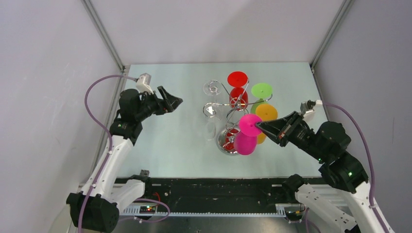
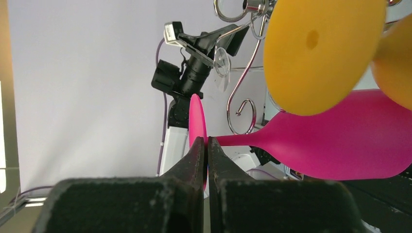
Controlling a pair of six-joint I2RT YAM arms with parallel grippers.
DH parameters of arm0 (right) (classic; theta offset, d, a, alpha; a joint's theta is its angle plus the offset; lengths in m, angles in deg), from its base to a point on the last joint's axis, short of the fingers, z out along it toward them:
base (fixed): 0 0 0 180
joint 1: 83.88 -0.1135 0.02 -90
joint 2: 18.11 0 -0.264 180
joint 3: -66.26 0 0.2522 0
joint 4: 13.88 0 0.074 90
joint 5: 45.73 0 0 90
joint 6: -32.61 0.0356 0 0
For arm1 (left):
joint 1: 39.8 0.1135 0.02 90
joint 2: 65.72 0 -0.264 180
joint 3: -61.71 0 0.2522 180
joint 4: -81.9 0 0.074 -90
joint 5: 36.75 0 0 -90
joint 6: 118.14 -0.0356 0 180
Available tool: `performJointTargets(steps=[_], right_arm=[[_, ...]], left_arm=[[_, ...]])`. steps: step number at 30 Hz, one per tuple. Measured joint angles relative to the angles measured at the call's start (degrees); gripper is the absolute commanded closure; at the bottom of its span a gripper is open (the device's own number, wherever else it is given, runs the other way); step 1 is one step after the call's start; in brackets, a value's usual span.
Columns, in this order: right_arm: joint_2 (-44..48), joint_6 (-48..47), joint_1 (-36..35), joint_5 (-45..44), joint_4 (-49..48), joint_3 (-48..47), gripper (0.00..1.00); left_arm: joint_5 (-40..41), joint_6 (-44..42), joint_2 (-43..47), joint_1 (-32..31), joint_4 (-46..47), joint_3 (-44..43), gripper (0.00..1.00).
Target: Place the wine glass upside down on the wine glass rack
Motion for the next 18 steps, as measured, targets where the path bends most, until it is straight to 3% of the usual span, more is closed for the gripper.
performJointTargets(steps=[8,18], right_arm=[[-4.5,-1.55,-10.75,-8.74,-2.62,0.04,1.0],[-5.75,-3.06,-13.49,-17.27,-3.13,0.04,1.0]], left_arm=[[-0.13,0.0,0.0,0.0,0.0,0.0,0.15],[-0.39,0.15,0.0,0.0,0.02,0.0,0.15]])
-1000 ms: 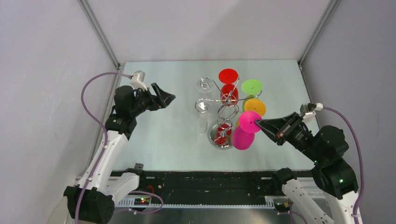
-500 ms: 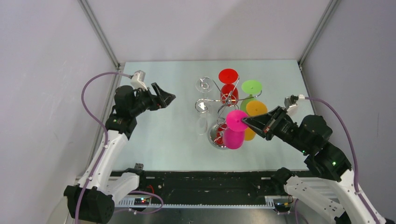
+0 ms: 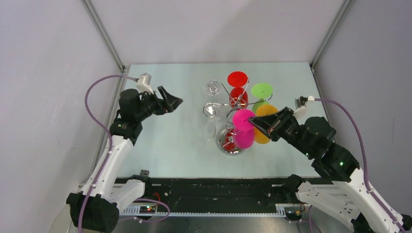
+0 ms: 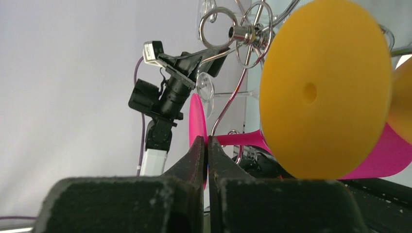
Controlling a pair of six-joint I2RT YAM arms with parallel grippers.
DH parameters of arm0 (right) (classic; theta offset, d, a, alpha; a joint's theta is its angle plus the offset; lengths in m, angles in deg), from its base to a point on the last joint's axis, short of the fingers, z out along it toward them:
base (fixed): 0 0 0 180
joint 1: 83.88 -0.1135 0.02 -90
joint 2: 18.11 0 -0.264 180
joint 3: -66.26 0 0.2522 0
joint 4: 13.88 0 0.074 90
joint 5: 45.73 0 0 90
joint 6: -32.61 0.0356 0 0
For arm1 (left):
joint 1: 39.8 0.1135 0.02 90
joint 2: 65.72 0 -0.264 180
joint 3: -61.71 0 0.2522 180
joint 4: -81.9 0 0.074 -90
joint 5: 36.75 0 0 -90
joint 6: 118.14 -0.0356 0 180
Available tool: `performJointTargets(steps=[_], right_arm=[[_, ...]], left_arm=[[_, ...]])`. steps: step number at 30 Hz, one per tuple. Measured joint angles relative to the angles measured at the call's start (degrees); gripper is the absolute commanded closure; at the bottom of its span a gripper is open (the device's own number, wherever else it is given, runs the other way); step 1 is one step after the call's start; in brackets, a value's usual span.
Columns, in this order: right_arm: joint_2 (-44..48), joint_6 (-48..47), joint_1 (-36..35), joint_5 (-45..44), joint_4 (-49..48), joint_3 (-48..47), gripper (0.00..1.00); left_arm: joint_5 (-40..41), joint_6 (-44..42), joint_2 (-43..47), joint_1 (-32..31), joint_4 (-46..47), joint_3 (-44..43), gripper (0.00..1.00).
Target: Place the wine glass upside down on the wine glass rack
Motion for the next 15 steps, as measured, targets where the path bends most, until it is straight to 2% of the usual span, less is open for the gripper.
performJointTargets(steps=[15], right_arm=[[-4.85,-1.18,-0.11,-1.55,-4.37,0.0,1.0]], left_arm=[[-0.17,0.28,0.0,0.0,0.42,0.55,0.15]])
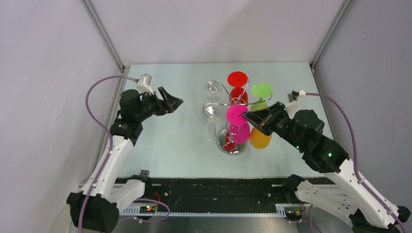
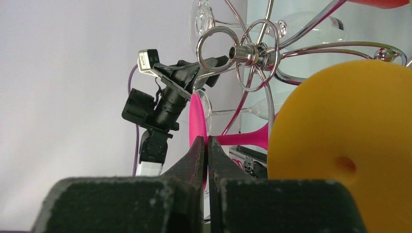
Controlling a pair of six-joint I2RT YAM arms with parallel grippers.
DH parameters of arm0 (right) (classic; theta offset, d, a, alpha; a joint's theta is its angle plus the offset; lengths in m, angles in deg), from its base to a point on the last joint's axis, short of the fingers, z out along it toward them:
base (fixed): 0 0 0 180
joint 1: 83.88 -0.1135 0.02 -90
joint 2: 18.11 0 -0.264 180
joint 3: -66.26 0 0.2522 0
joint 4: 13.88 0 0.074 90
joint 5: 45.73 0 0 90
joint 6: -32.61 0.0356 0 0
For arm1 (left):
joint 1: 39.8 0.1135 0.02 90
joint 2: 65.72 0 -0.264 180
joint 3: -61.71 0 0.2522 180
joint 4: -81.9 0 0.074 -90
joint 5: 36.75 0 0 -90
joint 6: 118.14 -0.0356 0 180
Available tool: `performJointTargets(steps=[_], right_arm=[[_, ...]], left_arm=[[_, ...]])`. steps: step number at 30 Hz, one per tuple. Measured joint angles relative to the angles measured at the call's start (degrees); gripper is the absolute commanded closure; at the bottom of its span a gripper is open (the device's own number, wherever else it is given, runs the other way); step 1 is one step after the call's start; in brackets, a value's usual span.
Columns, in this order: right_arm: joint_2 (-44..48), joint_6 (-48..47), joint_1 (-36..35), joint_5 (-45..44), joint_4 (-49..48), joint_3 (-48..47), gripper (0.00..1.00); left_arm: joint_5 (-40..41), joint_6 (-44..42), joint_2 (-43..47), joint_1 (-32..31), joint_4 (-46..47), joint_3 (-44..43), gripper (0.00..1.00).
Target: Place the wine glass upside down on the wine glass rack
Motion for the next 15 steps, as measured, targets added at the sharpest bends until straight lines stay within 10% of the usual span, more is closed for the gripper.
performJointTargets(steps=[15], right_arm=[[-4.22,-0.37,-1.11,5.68,-4.11,0.09,1.0]], left_arm=[[-0.81,0.0,0.0,0.07,0.04,0.31,0.15]])
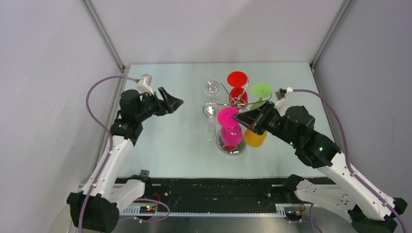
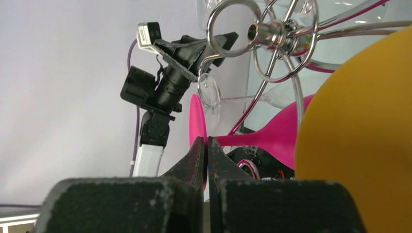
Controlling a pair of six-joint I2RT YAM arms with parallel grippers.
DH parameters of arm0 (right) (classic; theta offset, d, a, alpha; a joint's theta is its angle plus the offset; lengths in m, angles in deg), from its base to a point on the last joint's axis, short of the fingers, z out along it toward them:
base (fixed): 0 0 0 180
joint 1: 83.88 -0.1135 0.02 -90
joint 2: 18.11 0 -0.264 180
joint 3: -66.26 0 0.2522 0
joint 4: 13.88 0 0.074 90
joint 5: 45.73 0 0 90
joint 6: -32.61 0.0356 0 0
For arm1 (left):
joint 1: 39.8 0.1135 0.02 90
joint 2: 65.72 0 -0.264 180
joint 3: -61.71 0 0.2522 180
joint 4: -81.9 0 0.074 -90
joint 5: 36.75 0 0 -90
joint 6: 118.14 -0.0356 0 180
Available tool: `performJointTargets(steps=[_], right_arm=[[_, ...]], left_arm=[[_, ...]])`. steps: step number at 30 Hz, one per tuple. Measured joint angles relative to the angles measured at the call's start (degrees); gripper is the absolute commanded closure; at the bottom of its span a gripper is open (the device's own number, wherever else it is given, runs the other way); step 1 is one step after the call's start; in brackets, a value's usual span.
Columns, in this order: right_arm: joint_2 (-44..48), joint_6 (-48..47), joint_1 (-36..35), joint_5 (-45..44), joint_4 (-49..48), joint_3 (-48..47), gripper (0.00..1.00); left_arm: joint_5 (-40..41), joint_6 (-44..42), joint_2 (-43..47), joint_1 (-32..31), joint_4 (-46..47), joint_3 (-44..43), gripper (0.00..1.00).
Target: Place the wine glass upside down on the wine glass rack
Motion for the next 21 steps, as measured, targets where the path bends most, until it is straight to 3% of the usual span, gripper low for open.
performJointTargets(steps=[21], right_arm=[[4.26,-0.7,-5.05,-0.46,3.19,0.0,1.0]], left_arm=[[-0.02,0.0,0.0,0.15,0.0,0.0,0.15]])
